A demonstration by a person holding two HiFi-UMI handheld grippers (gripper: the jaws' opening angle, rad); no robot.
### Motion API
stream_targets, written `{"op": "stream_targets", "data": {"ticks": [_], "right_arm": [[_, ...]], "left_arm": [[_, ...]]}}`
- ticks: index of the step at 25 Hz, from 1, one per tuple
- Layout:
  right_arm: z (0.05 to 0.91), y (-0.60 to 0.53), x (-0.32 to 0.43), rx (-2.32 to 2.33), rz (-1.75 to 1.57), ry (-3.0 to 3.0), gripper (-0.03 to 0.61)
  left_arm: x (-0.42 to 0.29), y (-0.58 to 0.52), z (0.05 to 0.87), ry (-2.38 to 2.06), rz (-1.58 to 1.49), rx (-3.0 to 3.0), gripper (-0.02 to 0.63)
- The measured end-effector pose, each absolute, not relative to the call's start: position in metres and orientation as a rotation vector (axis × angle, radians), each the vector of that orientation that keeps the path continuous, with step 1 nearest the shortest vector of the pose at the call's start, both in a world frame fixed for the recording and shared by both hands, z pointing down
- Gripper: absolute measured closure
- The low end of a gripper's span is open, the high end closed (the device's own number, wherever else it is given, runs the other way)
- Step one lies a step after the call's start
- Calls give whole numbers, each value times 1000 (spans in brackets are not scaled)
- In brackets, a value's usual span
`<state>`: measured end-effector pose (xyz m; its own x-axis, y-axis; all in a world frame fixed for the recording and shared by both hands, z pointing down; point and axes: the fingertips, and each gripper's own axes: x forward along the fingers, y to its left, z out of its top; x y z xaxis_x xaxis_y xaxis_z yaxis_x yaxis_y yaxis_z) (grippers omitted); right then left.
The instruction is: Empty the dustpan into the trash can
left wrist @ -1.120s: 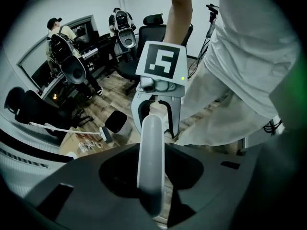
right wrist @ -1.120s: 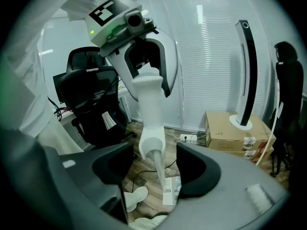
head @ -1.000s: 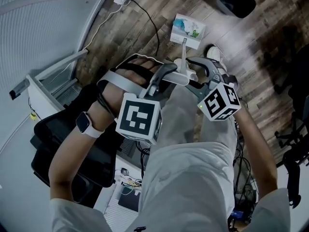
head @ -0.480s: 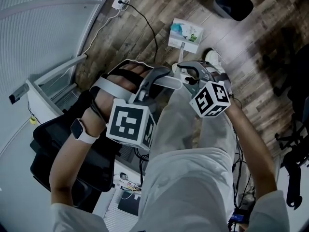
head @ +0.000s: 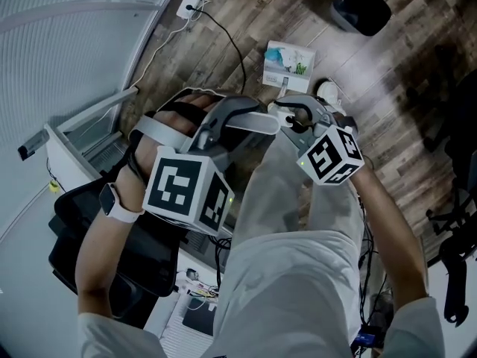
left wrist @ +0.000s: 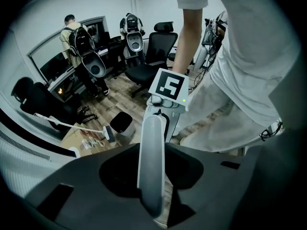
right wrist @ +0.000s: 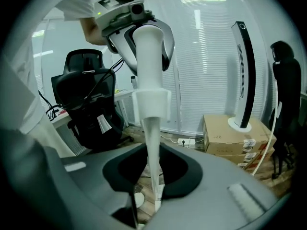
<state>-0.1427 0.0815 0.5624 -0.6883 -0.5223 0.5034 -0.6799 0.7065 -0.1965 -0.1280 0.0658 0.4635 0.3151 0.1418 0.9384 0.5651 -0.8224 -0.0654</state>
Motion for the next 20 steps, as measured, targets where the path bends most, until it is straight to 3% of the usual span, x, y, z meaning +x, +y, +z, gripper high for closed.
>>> {"op": "stream_targets", "data": {"ticks": [20], "right_arm": [[470,67,-97,974,526,-2529,491]], "left_arm": [[-80,50,372,-600,-1492,-2222,494]]}}
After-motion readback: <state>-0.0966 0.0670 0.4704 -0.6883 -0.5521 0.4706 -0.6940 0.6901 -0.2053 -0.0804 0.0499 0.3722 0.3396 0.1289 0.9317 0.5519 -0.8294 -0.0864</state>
